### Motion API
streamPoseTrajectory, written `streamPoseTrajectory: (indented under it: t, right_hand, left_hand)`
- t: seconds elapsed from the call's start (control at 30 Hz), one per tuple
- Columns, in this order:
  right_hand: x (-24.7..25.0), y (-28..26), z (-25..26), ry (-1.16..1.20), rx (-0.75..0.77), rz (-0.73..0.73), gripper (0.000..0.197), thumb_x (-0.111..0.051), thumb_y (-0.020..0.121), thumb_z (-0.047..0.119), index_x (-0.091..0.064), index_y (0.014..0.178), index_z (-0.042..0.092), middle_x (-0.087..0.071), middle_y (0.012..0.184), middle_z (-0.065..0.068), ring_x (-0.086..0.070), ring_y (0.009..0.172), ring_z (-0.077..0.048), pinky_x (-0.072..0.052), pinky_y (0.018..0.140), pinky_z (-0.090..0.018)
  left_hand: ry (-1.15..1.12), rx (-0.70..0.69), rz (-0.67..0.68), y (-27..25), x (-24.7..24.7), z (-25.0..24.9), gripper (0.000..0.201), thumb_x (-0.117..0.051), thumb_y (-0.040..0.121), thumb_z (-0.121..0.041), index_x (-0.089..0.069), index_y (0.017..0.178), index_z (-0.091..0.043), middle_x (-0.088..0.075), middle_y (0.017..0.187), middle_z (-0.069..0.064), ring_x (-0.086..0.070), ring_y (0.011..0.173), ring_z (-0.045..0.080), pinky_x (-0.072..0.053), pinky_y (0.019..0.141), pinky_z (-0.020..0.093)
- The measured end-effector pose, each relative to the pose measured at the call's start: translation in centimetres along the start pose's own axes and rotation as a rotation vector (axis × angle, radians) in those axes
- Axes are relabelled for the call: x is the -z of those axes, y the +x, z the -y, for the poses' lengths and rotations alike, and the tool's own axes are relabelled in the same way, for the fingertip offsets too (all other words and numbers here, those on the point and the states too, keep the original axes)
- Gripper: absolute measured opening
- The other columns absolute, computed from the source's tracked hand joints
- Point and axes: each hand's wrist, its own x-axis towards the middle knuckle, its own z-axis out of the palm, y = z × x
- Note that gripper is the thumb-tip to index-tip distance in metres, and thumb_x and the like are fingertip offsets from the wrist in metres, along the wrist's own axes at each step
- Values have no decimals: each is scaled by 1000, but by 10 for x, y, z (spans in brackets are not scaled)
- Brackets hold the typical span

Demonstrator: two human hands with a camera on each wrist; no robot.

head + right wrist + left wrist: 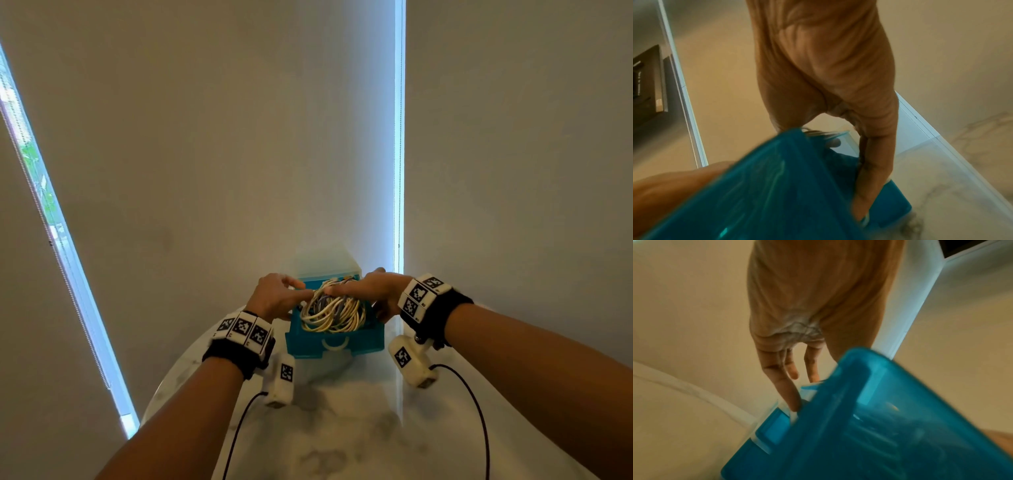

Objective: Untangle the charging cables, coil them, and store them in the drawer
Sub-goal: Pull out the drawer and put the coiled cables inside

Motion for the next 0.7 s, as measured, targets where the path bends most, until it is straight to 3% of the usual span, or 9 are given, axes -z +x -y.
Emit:
streamPoseTrajectory:
  t: [0.07,0.13,0.23,0.3,0.4,0.5,0.53,0.6,0.7]
  right_hand:
    - [2,5,0,30,15,-30,137,-101,55,64,-20,156,18,-63,129,-16,-74,100,-34,-67,68,-47]
    - [4,8,-1,70,30,5,144,-103,56,56,-13,163,19,-64,130,-16,-74,100,-34,-64,65,-49]
    - [7,17,-1,24,64,95,123,-105,47,62,-53,148,15,-78,122,-15,-79,105,-36,-66,87,-59]
    - [8,23,-2,-44,63,161,106,-100,48,71,-68,132,15,-82,115,-12,-79,107,-34,-63,97,-55]
    - [7,27,-2,-69,50,263,99,-91,57,77,-69,132,17,-81,120,-10,-78,113,-29,-61,103,-48]
    - [7,29,0,-73,53,312,97,-86,62,77,-67,136,16,-80,122,-11,-78,114,-29,-62,101,-47]
    - [8,31,0,-77,55,325,96,-85,64,76,-66,137,16,-80,122,-11,-78,115,-29,-62,100,-47]
    - [8,35,1,-74,51,320,94,-84,68,74,-65,138,15,-80,124,-12,-77,116,-30,-63,98,-47]
    - [9,36,-2,-28,80,311,93,-89,68,72,-64,139,17,-79,126,-13,-77,116,-33,-62,100,-54]
  left_hand:
    - [-28,6,-13,4,-1,1,58,-88,87,-29,-59,136,-23,-45,135,1,-64,105,21,-61,56,28]
    - [-61,14,12,8,-3,0,64,-77,92,-22,-49,149,-31,-40,144,3,-64,100,19,-60,59,31]
    - [-173,61,104,12,-7,-5,47,-56,93,-17,-59,138,-29,-54,143,7,-62,99,24,-60,74,38]
    - [-201,104,132,15,-10,-6,33,-54,99,-33,-61,130,-26,-58,139,10,-61,102,27,-58,85,44]
    - [-126,166,177,25,-14,4,73,-57,98,-66,-27,162,-47,-46,157,9,-62,118,33,-61,92,54]
    - [-68,158,242,39,-16,21,100,-66,74,-81,-10,156,-69,-30,170,9,-61,129,38,-63,87,63]
    - [-43,147,255,40,-15,22,101,-67,71,-84,-10,154,-71,-29,170,10,-58,132,39,-64,85,63]
    - [41,101,267,36,-12,15,88,-62,87,-80,-11,158,-68,-25,169,15,-58,130,38,-68,74,50]
    - [184,70,276,47,-9,10,75,-54,103,-65,-11,164,-60,-24,161,20,-60,95,22,-61,53,30]
